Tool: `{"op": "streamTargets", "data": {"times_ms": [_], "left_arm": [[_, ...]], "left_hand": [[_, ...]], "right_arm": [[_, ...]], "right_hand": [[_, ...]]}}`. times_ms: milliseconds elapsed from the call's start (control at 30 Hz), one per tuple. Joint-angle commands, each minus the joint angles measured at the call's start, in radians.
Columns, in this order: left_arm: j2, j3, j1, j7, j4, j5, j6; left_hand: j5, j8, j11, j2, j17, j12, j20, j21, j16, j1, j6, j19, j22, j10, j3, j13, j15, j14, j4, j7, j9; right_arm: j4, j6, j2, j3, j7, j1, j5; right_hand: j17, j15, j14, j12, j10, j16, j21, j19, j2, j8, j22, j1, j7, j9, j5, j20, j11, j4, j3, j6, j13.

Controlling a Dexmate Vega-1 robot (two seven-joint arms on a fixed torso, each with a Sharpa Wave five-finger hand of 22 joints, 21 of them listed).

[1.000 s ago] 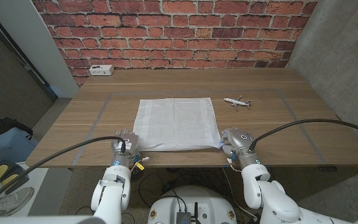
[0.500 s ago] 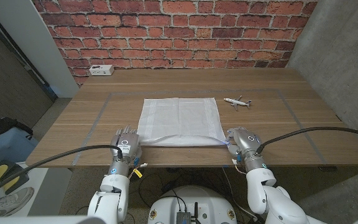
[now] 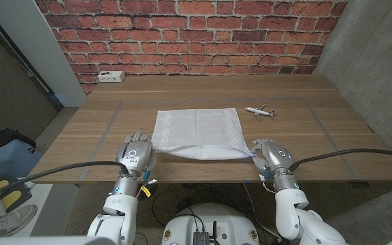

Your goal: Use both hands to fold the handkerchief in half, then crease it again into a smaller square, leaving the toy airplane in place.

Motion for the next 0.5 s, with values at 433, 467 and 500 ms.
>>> {"op": "streamTargets", "data": {"times_ms": [433,467,500], "left_arm": [[0.03,-0.045,0.09,0.133,-0.079,-0.118,0.004],[0.032,-0.046,0.093,0.136,-0.081,-0.118,0.003],[0.028,-0.044,0.093,0.139,-0.082,-0.115,0.008]], "left_hand": [[0.01,0.045,-0.003,-0.001,0.0,0.0,-0.003,0.008,0.001,0.001,-0.004,-0.003,0.005,0.002,0.023,0.004,-0.002,-0.006,0.001,0.01,0.054],[0.009,0.047,-0.003,-0.002,-0.001,0.0,-0.004,0.008,0.001,0.001,-0.005,-0.003,0.005,0.002,0.024,0.005,-0.003,-0.006,0.001,0.009,0.057],[0.009,0.05,-0.004,-0.003,-0.001,0.0,-0.005,0.008,0.001,0.002,-0.004,-0.003,0.005,0.003,0.025,0.005,-0.004,-0.005,0.0,0.009,0.061]], "right_arm": [[0.011,0.247,0.041,0.228,-0.178,-0.178,0.095],[0.012,0.248,0.042,0.228,-0.178,-0.177,0.09],[0.012,0.247,0.044,0.227,-0.177,-0.174,0.084]], "right_hand": [[0.005,-0.151,0.006,-0.007,0.007,0.007,0.002,0.007,0.012,-0.001,0.003,0.009,0.015,0.007,-0.004,0.0,0.009,-0.001,-0.007,0.002,0.003],[0.005,-0.152,0.006,-0.007,0.007,0.007,0.002,0.007,0.012,-0.001,0.003,0.009,0.015,0.007,-0.004,0.001,0.009,-0.002,-0.007,0.003,0.003],[0.005,-0.152,0.006,-0.008,0.007,0.007,0.001,0.006,0.013,-0.001,0.003,0.01,0.014,0.007,-0.004,0.001,0.009,-0.002,-0.008,0.002,0.003]]}}
